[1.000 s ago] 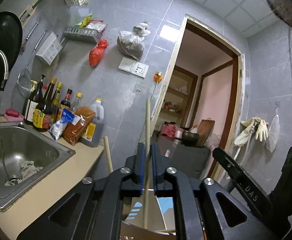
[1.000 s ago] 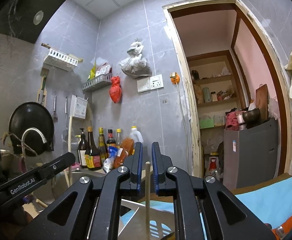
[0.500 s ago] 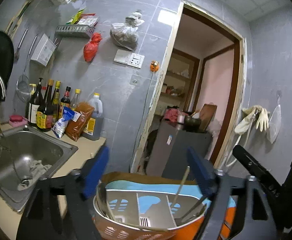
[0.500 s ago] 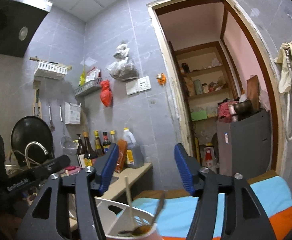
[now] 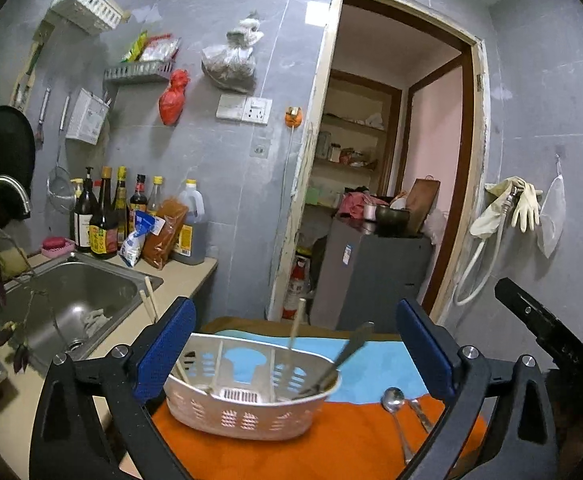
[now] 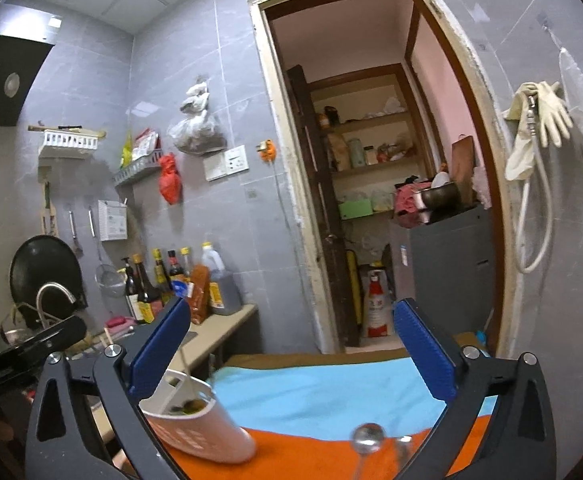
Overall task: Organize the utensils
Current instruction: 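Move both tools down to the silver spoon and knife on the cloth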
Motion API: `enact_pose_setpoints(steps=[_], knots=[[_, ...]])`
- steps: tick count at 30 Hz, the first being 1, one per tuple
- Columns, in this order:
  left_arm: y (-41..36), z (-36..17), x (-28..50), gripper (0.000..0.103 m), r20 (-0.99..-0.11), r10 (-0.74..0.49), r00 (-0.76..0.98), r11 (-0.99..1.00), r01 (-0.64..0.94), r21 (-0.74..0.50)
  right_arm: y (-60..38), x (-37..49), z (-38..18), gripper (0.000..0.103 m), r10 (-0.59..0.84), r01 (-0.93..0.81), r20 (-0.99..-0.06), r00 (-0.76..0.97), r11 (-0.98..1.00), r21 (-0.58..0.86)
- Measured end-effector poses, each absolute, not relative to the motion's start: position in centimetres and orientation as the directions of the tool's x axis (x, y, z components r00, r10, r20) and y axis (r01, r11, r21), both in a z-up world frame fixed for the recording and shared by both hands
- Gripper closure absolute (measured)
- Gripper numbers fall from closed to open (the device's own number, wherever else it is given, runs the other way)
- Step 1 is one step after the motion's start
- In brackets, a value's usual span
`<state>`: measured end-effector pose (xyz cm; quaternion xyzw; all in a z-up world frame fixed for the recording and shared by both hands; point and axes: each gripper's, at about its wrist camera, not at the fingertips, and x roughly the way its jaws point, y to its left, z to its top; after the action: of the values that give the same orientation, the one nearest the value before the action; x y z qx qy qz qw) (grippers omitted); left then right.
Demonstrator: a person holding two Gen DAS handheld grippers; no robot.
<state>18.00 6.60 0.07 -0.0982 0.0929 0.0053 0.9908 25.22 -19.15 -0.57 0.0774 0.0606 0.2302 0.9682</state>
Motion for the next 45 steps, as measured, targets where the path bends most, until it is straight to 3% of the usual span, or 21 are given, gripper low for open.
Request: enact_pose_setpoints(steps=[10,21,31,33,37,45], knots=[[1.4,-2.0,17.9,0.005,-0.252,-0.102,0.962,0.974,0.045,-0.220,-24.7,24.2,-2.7,0.000,0.391,-0.374,-0.174,0.904,0.919,0.122],[-3.3,-8.0,21.6,0.005,-0.459,-0.228,0.859,0.964,0.132,-0.232,-28.6,24.8,-8.8,0.000,0.291,-0.281,-0.382,0.877,0.956,0.084],[-4.8,-14.1,26.6,0.005,-0.650,-0.264,0.713,0.961,0.141,-0.236,-29.4,26.9,-13.8,0.000,0.288,-0.274,-0.558,0.778,0.955,0.112],[-4.8,-14.8,27.5,0.005,-0.678,-0.258,0.689,0.964,0.142,-0.224,-29.2,27.5,-14.6,0.002,0.303,-0.290,-0.592,0.747,0.949,0.120],[-5.2,-15.4,29.2,0.005,-0.706,-0.261,0.658,0.964,0.143,-0.223,-28.2,28.3,-15.7,0.018,0.328,-0.327,-0.643,0.692,0.937,0.126],[-5.5,-16.9,32.8,0.006,-0.746,-0.288,0.601,0.958,0.176,-0.228,-26.0,29.5,-17.5,0.038,0.355,-0.393,-0.729,0.585,0.910,0.128]])
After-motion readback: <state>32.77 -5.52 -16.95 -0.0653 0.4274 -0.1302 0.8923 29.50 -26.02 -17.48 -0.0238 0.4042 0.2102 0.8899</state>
